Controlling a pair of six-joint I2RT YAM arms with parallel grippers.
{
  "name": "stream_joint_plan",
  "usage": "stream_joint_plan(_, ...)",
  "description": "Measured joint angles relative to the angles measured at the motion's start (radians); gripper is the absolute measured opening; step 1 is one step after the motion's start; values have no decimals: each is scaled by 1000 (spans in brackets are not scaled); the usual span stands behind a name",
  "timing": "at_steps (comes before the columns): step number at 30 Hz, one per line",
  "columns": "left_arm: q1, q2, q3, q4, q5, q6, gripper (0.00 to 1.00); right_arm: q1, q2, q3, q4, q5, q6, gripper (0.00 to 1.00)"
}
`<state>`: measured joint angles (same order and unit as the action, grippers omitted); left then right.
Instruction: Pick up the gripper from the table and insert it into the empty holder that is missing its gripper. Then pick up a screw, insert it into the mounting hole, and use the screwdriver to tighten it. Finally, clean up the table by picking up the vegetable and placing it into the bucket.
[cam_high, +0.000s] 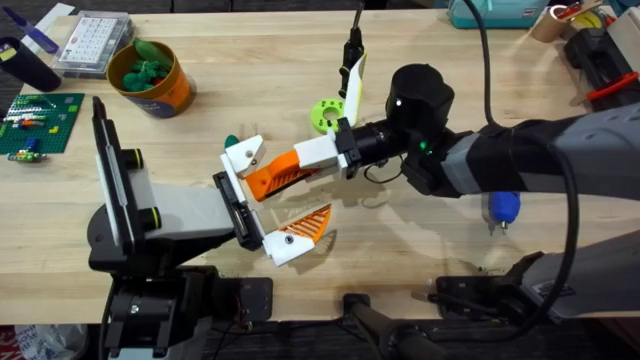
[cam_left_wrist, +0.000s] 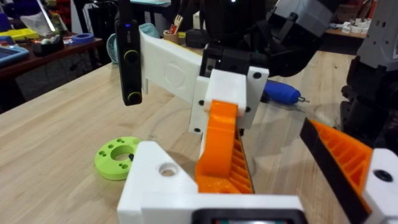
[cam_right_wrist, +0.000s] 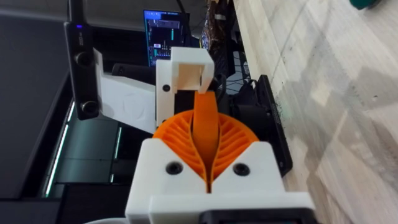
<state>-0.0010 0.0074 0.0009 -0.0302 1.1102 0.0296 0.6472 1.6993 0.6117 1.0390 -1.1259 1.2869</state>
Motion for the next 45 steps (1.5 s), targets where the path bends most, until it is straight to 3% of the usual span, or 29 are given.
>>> stream_joint_plan(16, 0, 0, 4, -38, -7, 0, 988, -49, 0, -2, -20, -67, 4, 16)
stream_joint_plan(34, 0, 0, 4, -71, -6, 0, 987, -81, 0, -2, 70, -74, 30, 18)
stream_joint_plan(45, 0, 0, 4, -71, -7, 0, 988, -81, 3, -1, -26, -50, 22, 16)
